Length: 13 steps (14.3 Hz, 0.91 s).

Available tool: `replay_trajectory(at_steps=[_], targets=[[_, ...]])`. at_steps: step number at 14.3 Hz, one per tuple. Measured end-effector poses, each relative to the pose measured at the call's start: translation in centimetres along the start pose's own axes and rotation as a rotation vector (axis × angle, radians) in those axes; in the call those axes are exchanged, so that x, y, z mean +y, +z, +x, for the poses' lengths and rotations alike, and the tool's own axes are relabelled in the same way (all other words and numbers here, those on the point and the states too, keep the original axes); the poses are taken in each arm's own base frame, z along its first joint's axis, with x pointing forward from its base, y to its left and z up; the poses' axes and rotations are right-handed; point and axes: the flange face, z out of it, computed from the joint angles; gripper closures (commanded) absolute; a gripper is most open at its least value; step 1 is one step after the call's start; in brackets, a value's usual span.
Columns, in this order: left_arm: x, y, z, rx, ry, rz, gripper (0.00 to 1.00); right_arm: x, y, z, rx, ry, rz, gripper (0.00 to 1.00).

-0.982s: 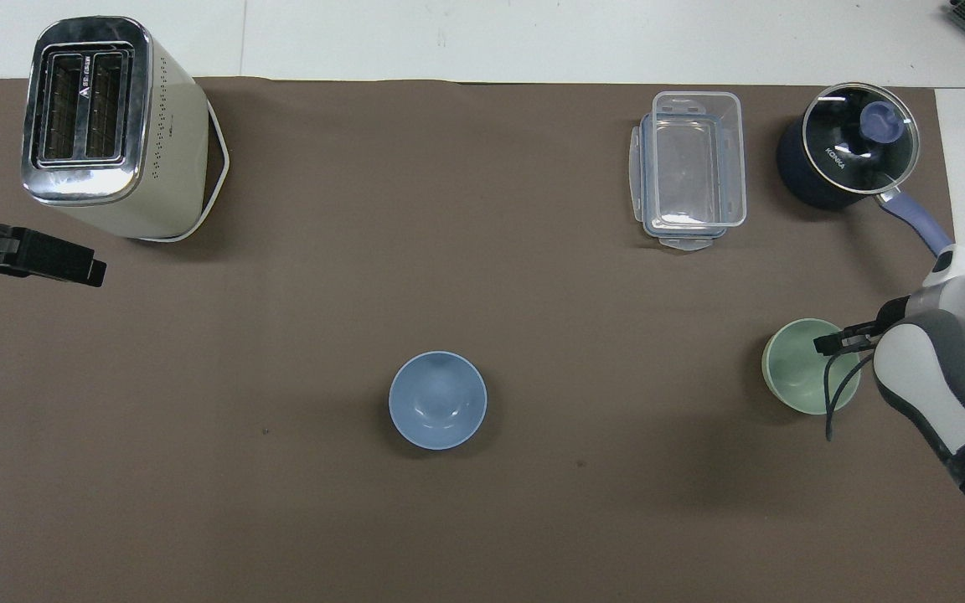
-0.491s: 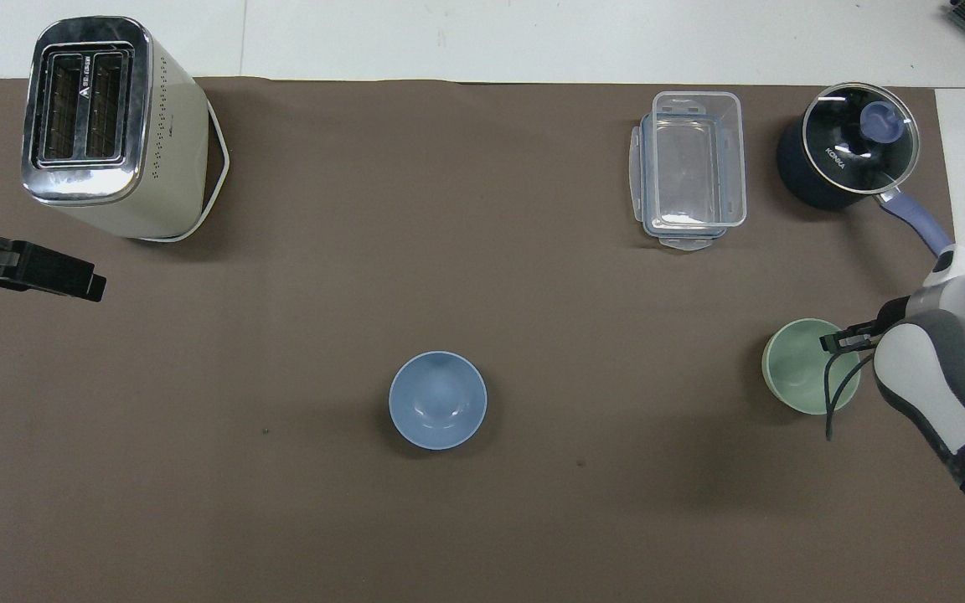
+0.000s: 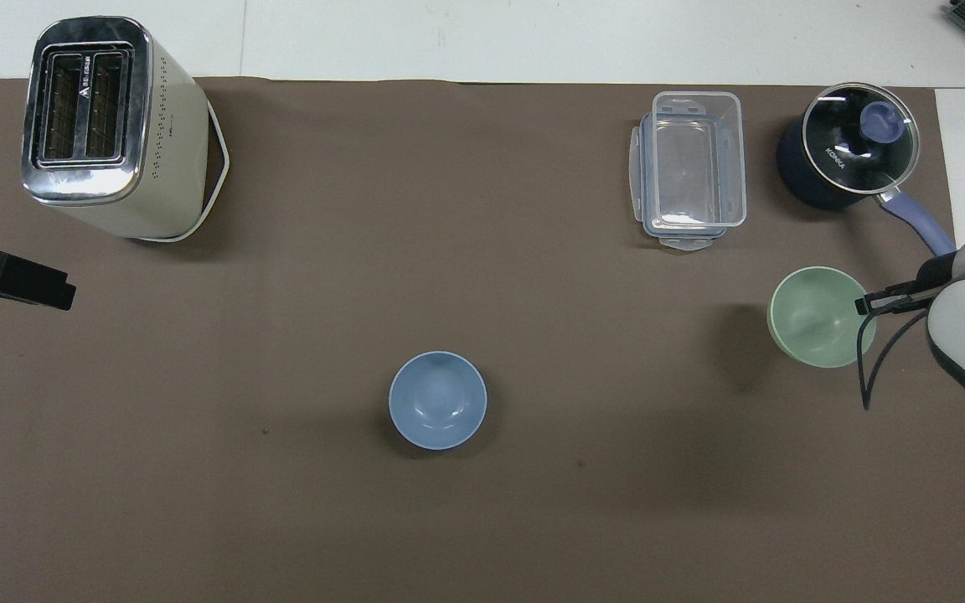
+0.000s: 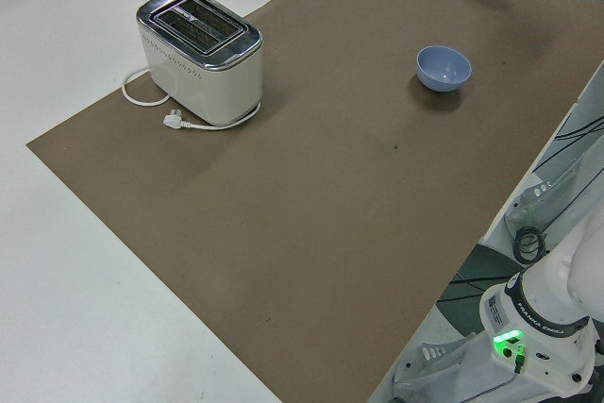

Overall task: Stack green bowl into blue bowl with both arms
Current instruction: 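Grasp the green bowl rim with the right gripper and lift it, then carry the green bowl over the blue bowl and lower it inside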

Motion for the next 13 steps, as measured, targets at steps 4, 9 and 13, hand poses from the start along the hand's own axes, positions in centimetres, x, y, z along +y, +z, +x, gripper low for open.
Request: replay_trajectory(at_steps=[4, 9, 13], targets=[[-0.2, 0.2, 0.2, -0.001, 0.007, 0.000, 0.00, -5.3, -4.4, 1.9, 0.055, -0.063, 0.021, 1.00], [-0.6, 0.1, 0.1, 0.004, -0.001, 0.000, 0.00, -16.6, -4.3, 4.3, 0.052, -0.030, 0.060, 1.00], [-0.6, 0.0, 0.1, 0.004, -0.001, 0.000, 0.00, -27.4, -3.3, 4.7, 0.034, 0.014, 0.077, 1.00]])
